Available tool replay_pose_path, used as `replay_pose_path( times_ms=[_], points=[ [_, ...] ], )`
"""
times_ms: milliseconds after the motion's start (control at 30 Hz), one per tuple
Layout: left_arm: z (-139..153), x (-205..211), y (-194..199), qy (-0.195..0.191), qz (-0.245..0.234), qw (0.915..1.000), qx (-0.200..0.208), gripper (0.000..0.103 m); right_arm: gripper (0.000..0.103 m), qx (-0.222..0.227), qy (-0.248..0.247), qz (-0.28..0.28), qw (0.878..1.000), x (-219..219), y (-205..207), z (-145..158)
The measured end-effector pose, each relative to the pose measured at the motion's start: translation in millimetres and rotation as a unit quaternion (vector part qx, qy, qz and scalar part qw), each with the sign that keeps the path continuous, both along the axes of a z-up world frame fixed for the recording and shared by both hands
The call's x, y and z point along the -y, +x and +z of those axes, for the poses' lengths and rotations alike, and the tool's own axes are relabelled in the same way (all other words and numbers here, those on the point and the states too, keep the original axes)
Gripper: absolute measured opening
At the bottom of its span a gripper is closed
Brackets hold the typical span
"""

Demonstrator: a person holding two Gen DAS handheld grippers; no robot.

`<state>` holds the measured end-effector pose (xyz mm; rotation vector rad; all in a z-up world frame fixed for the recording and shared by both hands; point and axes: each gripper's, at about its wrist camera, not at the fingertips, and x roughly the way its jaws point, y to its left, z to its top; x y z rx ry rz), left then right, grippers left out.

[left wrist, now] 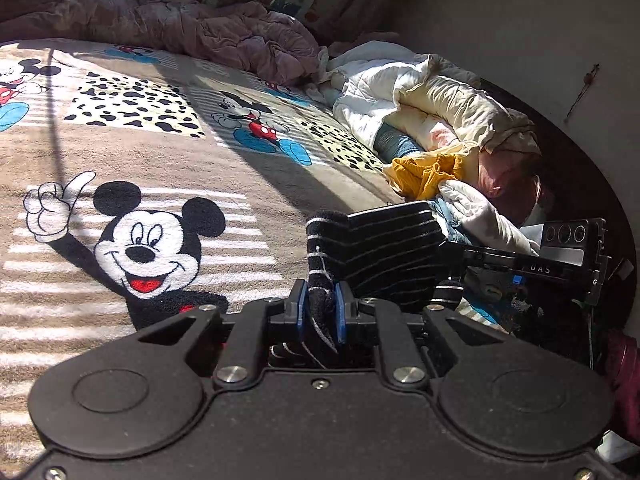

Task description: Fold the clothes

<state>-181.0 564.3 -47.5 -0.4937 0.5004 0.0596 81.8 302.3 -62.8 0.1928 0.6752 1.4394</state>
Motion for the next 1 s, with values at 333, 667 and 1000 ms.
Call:
replay_pose_path(
  times_ms=[333, 667, 1000],
  points=[
    [29.4, 103.3, -97.9, 0.095, 0.016, 0.9948, 0.034, 0.012, 0.016, 0.062, 0.036, 0.024, 0.997, 91.4, -99.3, 37.1],
    [-19.8, 207.6, -139.1, 0.25, -0.001, 0.9679, -0.022, 0.012, 0.016, 0.258, -0.059, 0.064, 0.962, 147.7, -200.6, 12.4],
    [-75.4, 253.3, -140.3, 0.366, -0.067, 0.923, -0.1, 0.024, 0.022, 0.45, -0.151, 0.127, 0.871, 160.9, -267.2, -37.9]
  ],
)
